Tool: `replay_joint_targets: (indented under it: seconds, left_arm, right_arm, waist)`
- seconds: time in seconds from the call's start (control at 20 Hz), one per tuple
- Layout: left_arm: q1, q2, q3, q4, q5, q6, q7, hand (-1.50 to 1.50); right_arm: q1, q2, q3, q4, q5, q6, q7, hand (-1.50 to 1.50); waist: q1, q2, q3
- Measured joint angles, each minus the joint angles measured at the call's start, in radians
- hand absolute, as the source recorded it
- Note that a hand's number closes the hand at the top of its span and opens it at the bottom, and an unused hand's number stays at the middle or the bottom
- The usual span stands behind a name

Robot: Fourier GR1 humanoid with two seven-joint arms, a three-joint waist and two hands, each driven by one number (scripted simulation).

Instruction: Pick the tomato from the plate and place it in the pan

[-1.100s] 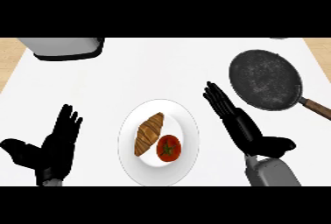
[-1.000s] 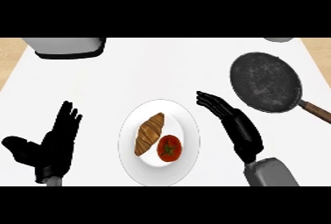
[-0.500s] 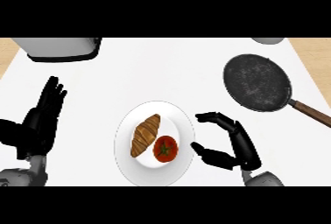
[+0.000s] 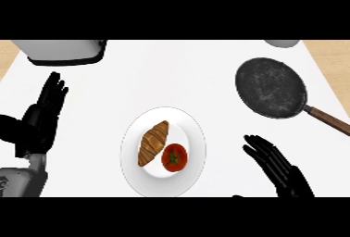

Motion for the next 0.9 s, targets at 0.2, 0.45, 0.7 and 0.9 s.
replay_joint_targets:
  seconds: [0.2,0.45,0.7,0.9]
  left_arm:
    - [-0.017,-0.014,-0.007,0.024,-0.015,0.001,-0.014,0.0]
    - [-0.041,-0.028,-0.009,0.045,-0.015,-0.019,-0.018,0.0]
    - [-0.057,-0.051,-0.018,0.067,-0.031,-0.031,-0.031,0.0]
    - [-0.072,-0.054,0.0,0.076,-0.036,-0.046,-0.022,0.0]
  right_arm:
    - [0.047,-0.101,0.006,-0.196,0.127,0.111,0.223,-1.5]
    - [0.003,-0.104,0.07,-0.423,0.279,0.29,0.535,-1.5]
    - [-0.19,-0.015,0.155,-0.439,0.329,0.462,0.781,-1.5]
    - [-0.329,0.12,0.263,-0.409,0.378,0.573,0.931,-1.5]
  waist:
    - [0.005,0.002,-0.002]
    - [0.03,0.006,-0.001]
    - [0.049,0.008,0.0]
    - [0.054,0.008,0.002]
